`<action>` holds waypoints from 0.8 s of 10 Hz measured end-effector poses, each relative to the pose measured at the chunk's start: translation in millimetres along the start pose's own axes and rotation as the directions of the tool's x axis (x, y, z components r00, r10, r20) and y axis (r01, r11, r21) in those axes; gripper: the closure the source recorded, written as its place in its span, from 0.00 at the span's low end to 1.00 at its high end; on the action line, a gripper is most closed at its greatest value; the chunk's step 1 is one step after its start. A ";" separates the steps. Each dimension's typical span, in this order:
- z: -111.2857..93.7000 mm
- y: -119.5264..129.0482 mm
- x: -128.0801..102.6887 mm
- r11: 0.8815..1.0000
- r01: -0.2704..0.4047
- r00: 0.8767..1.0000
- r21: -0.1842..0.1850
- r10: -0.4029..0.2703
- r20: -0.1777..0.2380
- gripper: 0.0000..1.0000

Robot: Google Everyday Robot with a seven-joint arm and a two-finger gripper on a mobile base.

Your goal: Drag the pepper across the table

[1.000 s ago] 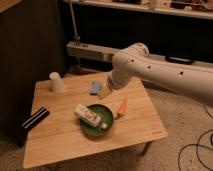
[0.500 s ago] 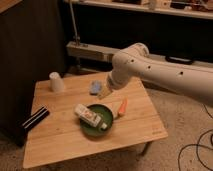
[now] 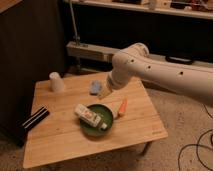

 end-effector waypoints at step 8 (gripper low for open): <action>38.2 -11.6 42.8 0.989 -0.130 0.987 0.077 0.136 -0.083 0.20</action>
